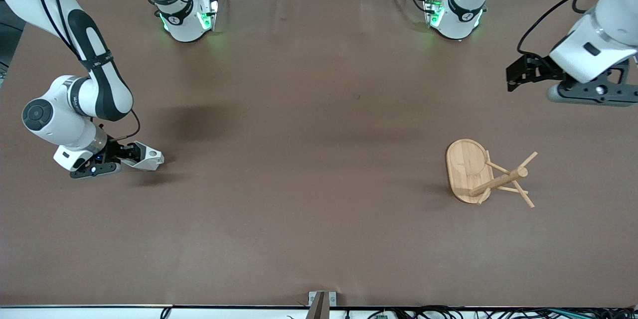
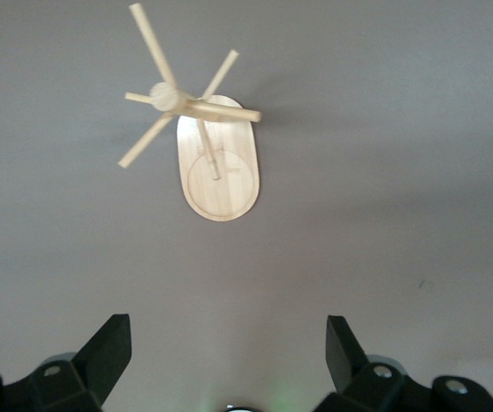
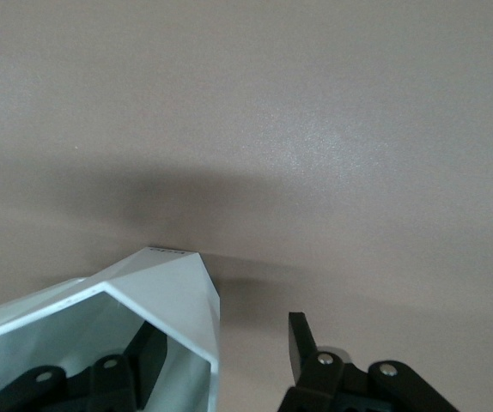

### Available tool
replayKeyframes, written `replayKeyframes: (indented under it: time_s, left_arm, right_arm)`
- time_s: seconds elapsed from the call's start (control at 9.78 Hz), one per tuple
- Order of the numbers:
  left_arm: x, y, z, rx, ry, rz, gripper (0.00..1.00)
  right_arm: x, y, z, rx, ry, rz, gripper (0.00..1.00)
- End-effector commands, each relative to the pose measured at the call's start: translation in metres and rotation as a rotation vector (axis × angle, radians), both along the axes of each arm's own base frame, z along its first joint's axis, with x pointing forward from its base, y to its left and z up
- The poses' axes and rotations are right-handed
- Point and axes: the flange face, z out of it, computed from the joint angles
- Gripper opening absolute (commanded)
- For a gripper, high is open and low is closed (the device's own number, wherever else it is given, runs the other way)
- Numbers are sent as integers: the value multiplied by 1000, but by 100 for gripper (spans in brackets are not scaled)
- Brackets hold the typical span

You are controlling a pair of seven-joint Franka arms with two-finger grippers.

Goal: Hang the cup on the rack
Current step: 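Reach the right gripper to the white cup and grasp it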

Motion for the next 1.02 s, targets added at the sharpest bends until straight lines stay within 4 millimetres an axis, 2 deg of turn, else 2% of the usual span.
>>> replayKeyframes:
  time_s: [0.0, 0.1, 0.31, 0.41, 0.61, 0.72, 0.82, 0.92]
  left_arm:
    - [0, -33, -17, -51, 47, -50, 100]
    - [-2, -53, -24, -67, 63, -80, 100]
    - [-13, -96, -26, -71, 50, -162, 100]
    - [-21, -122, -31, -70, 60, -221, 100]
    - [-36, -161, -39, -68, 76, -296, 100]
    - [-44, -184, -43, -69, 69, -335, 100]
    - [-46, -201, -43, -87, 32, -362, 100]
    - [-50, -222, -50, -97, 16, -430, 100]
  right_arm:
    - [-3, -2, -3, 2, 5, -2, 11]
    - [-2, -1, -2, 4, 4, -5, 1]
    - [3, 1, 7, 10, 25, -12, 1]
    - [11, 4, 25, 16, 57, -46, 1]
    - [28, 16, 89, 27, 97, -95, 1]
    - [34, 29, 120, 61, 125, -130, 1]
    - [38, 51, 149, 173, 166, -159, 1]
    - [38, 66, 166, 303, 204, -190, 1]
